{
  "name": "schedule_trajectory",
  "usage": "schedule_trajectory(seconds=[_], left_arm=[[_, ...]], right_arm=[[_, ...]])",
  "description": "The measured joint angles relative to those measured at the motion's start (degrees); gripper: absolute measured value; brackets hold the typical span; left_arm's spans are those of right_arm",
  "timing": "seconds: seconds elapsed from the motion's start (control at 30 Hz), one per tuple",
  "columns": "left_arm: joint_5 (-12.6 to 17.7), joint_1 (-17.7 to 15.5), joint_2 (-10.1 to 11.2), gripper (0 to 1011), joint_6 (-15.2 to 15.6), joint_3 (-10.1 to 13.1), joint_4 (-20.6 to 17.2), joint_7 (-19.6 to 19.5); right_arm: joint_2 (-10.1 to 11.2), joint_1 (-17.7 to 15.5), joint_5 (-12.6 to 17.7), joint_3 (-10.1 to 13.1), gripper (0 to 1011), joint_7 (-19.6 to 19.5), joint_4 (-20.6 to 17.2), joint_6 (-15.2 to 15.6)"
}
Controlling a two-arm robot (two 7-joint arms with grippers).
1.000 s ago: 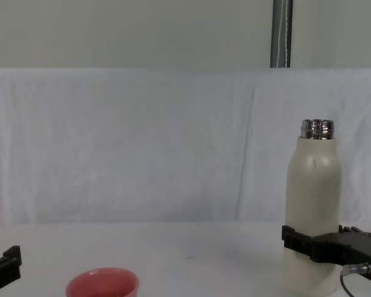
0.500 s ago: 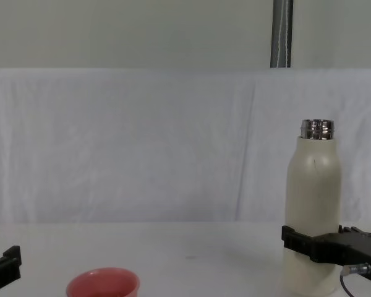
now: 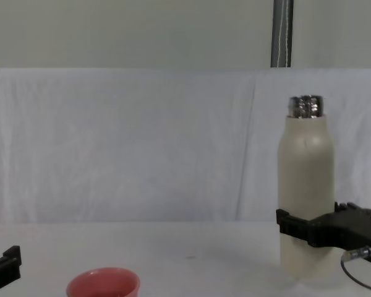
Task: Grasp the thermos with one hand and pour water into the cup lid.
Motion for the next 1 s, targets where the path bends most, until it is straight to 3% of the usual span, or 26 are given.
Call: schedule_trajectory(seconds=[0.17,0.37,0.57,0.6,1.0], left_arm=[[0.00,0.00,0.00,1001,0.00,0.00,0.00,0.00],[0.00,0.00,0.00,1001,0.00,0.00,0.00,0.00],[0.00,0.00,0.00,1001,0.00,0.00,0.00,0.00],[0.00,0.00,0.00,1001,0.00,0.00,0.00,0.00],[0.00,0.00,0.00,1001,0.00,0.00,0.00,0.00]], right_arm=[[1.87,-1.12,-3.82,-1.67,961,-0.49,-3.38,0.02],[5.06,-2.62,-12.43,-4.55,961,-1.79,-7.96,0.01],[6.68,-3.79,-17.71,-6.16,961,-2.09,-10.87,0.23],[7.16,-4.05,-19.71,-6.72,961,-2.33,-11.52,0.21],[9.09,-5.04,-27.82,-9.72,961,-1.45,-13.89,-0.12]])
